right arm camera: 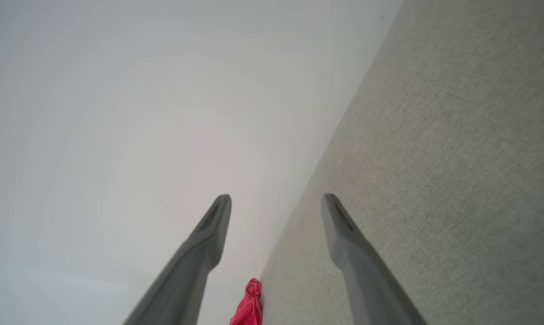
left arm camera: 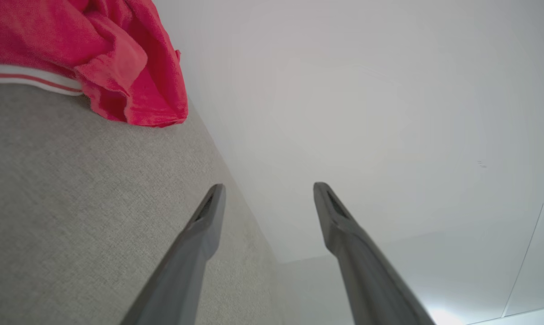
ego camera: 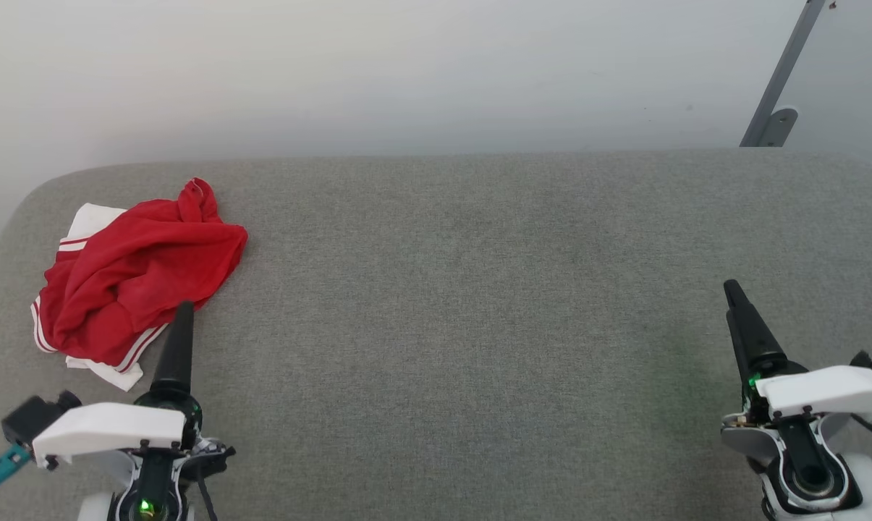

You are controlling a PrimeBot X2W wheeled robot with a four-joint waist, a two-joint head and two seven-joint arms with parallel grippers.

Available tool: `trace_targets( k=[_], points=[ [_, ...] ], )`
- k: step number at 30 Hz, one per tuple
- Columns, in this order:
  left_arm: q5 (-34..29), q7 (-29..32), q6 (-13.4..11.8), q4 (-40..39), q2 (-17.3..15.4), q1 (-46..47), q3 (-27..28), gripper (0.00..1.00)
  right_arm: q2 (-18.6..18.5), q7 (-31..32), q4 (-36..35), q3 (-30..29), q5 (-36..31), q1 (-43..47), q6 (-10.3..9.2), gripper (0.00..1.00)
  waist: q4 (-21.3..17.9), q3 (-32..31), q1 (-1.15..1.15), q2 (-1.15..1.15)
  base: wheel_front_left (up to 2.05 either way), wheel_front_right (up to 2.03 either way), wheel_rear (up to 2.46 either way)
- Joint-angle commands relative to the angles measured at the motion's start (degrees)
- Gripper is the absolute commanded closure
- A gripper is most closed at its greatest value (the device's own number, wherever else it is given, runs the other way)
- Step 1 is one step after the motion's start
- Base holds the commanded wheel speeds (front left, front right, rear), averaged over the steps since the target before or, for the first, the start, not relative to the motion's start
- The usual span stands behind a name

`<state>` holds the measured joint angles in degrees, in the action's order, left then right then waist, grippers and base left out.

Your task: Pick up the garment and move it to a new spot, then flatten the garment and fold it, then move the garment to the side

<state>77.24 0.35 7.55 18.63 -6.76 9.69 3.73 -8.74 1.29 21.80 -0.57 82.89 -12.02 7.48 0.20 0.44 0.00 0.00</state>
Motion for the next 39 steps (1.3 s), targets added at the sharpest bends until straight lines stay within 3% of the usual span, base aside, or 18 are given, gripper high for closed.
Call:
trace_targets(
  k=[1,8,15,25,26,39],
  points=[
    [-2.65,-0.70,-0.03,-0.99,-0.74,2.29,-0.03,0.00,-1.08,-0.77,-0.24,0.86,-1.49,-2.39,0.01,0.00,0.02,0.02,0.00,0.00,0.00,0.00,0.00],
    [-12.81,-2.26,-0.22,-0.73,-1.43,3.26,0.04,0.00,-3.77,-3.01,1.81,4.30,-7.68,-4.96,0.01,0.00,0.08,0.18,0.00,0.00,0.00,0.00,0.00],
    [-22.30,-3.74,-0.36,0.66,-2.51,3.91,-1.02,0.00,-6.41,-4.69,3.83,6.86,-18.89,-7.65,0.01,0.00,0.05,0.27,0.00,0.00,0.00,0.00,0.00],
    [-33.77,-5.63,-1.34,1.59,-4.28,4.72,-2.93,0.00,-7.58,-6.63,4.93,6.03,-32.88,-9.20,0.02,0.00,0.08,0.41,0.00,0.00,0.00,0.00,0.00],
    [-35.38,-6.02,-1.44,1.59,-4.49,4.86,-3.07,0.00,-8.29,-6.96,4.94,6.27,-36.93,-9.59,0.01,0.00,0.07,0.47,0.00,0.00,0.00,0.00,0.00],
    [-43.86,-8.04,-1.63,1.72,-5.46,4.94,-3.54,0.00,-8.37,-8.98,7.06,5.49,-50.38,-10.47,0.01,0.00,0.06,0.61,0.00,0.00,0.00,0.00,0.00]
  ],
)
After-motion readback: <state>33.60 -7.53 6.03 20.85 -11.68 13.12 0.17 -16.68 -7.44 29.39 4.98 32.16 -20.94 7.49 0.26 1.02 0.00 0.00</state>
